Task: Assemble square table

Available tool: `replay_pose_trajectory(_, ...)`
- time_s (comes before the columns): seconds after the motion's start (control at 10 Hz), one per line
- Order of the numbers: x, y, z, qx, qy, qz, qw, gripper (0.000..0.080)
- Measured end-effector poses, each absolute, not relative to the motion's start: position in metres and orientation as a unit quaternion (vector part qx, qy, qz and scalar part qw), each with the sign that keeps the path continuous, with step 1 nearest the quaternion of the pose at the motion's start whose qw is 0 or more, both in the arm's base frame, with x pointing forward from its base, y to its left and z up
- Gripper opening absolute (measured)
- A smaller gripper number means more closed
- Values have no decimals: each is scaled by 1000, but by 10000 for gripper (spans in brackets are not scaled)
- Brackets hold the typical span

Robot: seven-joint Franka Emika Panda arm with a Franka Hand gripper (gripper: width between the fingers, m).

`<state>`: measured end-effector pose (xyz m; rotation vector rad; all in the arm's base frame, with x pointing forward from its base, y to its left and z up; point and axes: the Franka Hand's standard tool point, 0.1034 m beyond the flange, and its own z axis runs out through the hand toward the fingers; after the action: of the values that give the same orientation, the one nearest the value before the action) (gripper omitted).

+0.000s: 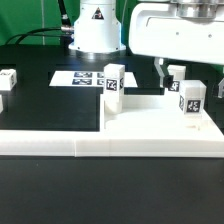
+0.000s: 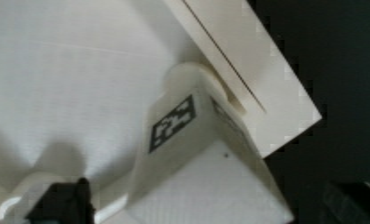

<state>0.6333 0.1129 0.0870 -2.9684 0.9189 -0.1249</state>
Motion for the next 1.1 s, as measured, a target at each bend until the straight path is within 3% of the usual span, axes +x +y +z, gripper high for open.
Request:
replay_pose_trajectory(0.1, 635, 112, 84, -967, 248, -49, 31, 649)
replay_pose_trajectory(0.2, 634, 115, 81, -975, 214, -51, 33, 649)
replay_pose_trajectory(0.6, 631, 122, 78, -995, 80, -53, 18, 649)
replay_pose_trajectory(0.9, 631, 122, 78, -993, 101, -53, 20, 622)
replay_pose_trajectory(1.0, 631, 122, 78, -989, 134, -52, 22, 443)
replay_pose_trajectory(1.1, 631, 122, 77, -984, 169, -51, 24, 443)
